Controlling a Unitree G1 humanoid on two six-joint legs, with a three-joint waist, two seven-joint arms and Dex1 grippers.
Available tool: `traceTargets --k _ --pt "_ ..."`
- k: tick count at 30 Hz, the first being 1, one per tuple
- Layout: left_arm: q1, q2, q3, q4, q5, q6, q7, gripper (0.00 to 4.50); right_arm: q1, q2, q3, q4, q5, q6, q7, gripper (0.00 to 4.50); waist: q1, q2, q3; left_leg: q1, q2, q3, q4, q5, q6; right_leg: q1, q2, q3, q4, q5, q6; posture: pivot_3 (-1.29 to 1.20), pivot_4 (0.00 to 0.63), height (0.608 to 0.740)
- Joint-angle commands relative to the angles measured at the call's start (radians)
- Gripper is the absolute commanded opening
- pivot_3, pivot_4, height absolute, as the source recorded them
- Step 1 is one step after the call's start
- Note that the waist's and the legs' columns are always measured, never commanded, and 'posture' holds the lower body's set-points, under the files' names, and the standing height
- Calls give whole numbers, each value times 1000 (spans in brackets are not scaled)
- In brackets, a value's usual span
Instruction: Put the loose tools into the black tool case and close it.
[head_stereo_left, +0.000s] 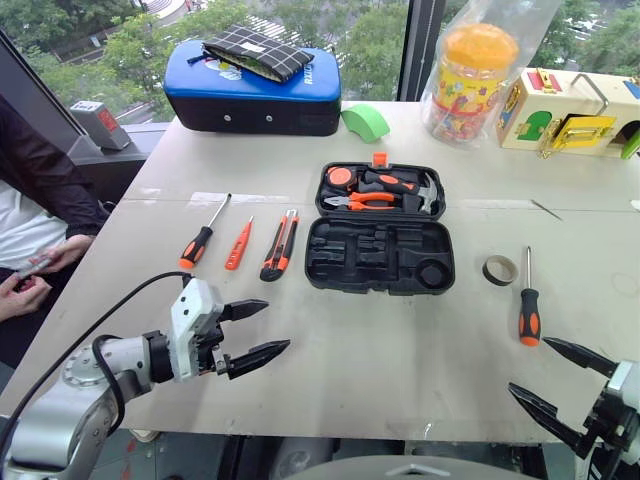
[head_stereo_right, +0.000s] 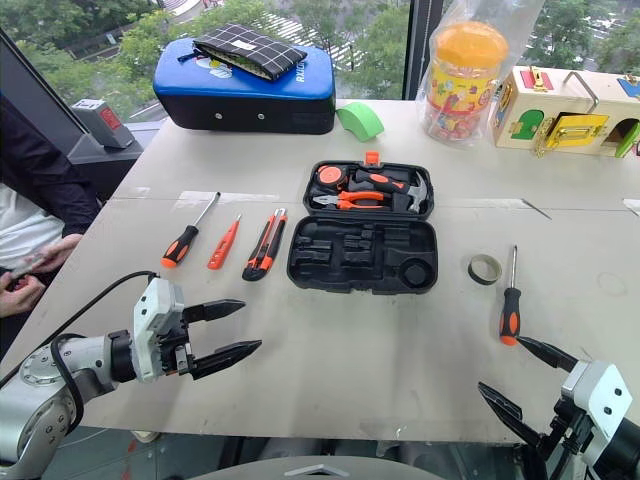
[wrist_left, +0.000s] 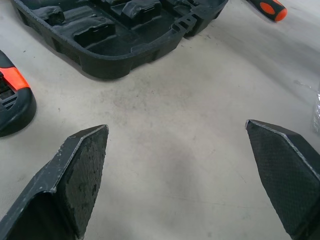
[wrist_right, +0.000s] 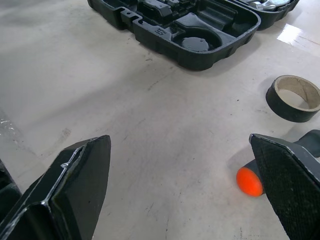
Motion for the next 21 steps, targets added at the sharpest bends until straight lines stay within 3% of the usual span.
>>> traceTargets --k 1,4,11,14,21 --pt "-37 -49 33 9 -11 2 79 4476 -23 4 -17 -7 7 -31 -5 4500 0 0 0 0 0 0 0 0 0 0 0 0 0 0 0 0 150 740" --pt "-116 -157 55 50 -13 31 252 4476 -103 -1 20 -28 28 -7 -45 4500 0 1 0 0 0 1 1 0 0 0 -1 1 0 0 0 0 150 740" --pt "-248 -249 101 102 64 130 566 4476 -236 -30 96 -67 -1 9 -79 4500 0 -2 -1 0 -1 -1 1 0 0 0 1 -1 1 2 4 0 150 740" --pt "-331 -222 119 156 145 211 704 4476 -333 -104 143 -151 92 110 -71 4500 -1 -3 -1 0 -1 -2 1 0 0 0 1 -2 1 3 4 0 150 740" --pt "-453 -102 76 361 246 188 663 4476 -531 -197 244 -244 172 255 -122 4500 0 -4 -1 0 -1 -3 1 0 0 0 3 -8 2 3 4 0 150 740"
